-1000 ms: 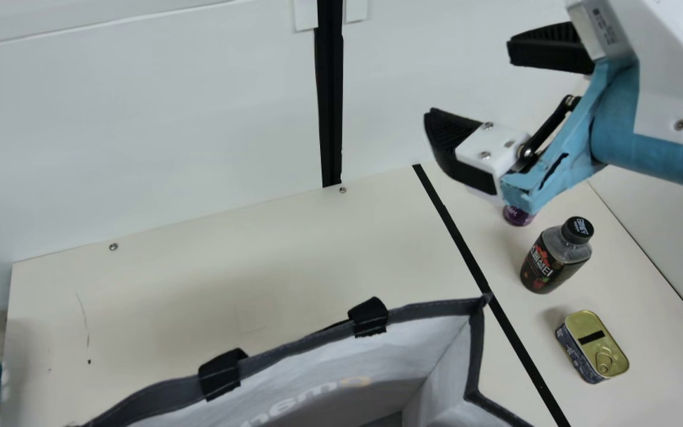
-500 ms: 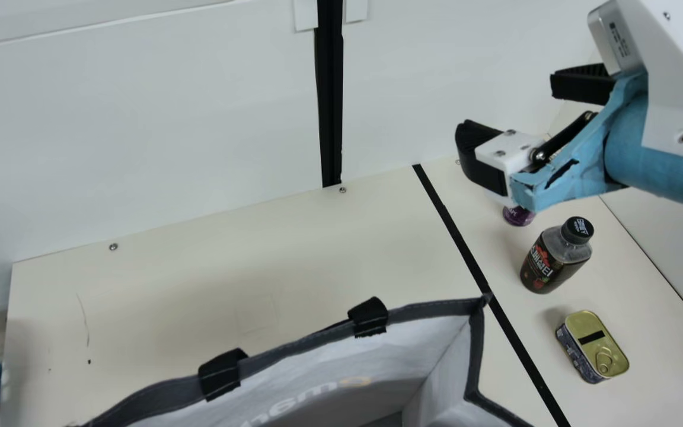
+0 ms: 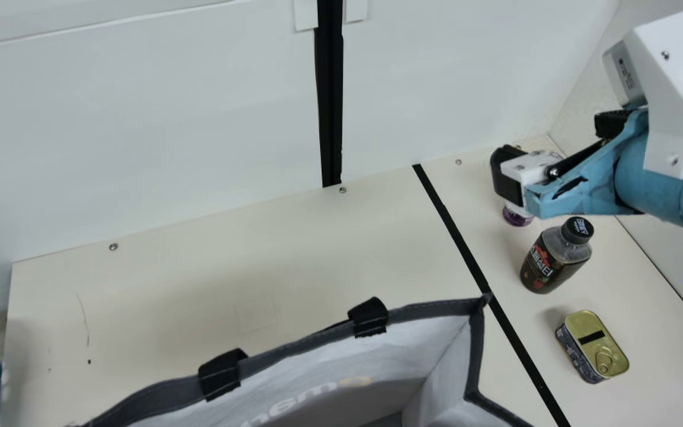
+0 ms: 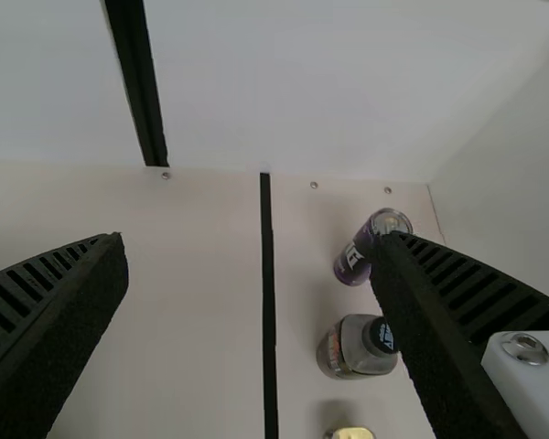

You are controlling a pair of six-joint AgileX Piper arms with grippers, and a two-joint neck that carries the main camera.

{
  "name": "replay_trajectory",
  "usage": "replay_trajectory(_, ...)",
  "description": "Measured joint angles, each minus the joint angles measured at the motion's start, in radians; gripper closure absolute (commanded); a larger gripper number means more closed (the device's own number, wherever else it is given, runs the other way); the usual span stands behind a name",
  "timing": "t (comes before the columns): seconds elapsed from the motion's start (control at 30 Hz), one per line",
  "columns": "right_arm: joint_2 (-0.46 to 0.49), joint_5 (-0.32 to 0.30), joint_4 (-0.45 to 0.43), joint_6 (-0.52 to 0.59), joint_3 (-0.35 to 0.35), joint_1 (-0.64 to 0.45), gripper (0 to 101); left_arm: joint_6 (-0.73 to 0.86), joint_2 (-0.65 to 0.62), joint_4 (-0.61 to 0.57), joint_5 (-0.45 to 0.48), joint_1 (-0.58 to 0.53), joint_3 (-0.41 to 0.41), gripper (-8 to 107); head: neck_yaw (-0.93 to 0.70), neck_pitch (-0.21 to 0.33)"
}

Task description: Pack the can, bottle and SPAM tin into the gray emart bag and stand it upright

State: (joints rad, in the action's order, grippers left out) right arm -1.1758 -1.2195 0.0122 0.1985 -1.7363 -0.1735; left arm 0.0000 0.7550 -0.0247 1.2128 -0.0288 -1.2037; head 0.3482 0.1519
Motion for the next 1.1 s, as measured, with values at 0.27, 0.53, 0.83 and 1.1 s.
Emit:
replay_trajectory(0.27, 0.007, 0.001, -0.051, -0.016, 0.063, -0.023, 6, 0.0, 0.0, 0.0, 0.0, 0.0, 0.0, 9, 0.0, 0.0)
replay_trajectory(0.53, 0.012, 0.002, -0.08, -0.036, 0.126, -0.05, 6, 0.0, 0.0, 0.0, 0.0, 0.0, 0.0, 9, -0.002, 0.0)
replay_trajectory(0.83, 0.019, 0.0, -0.105, -0.059, 0.186, -0.079, 6, 0.0, 0.0, 0.0, 0.0, 0.0, 0.0, 9, -0.002, 0.0)
replay_trajectory(1.1, 0.038, 0.001, -0.123, -0.084, 0.238, -0.082, 6, 0.0, 0.0, 0.0, 0.0, 0.0, 0.0, 9, 0.0, 0.0)
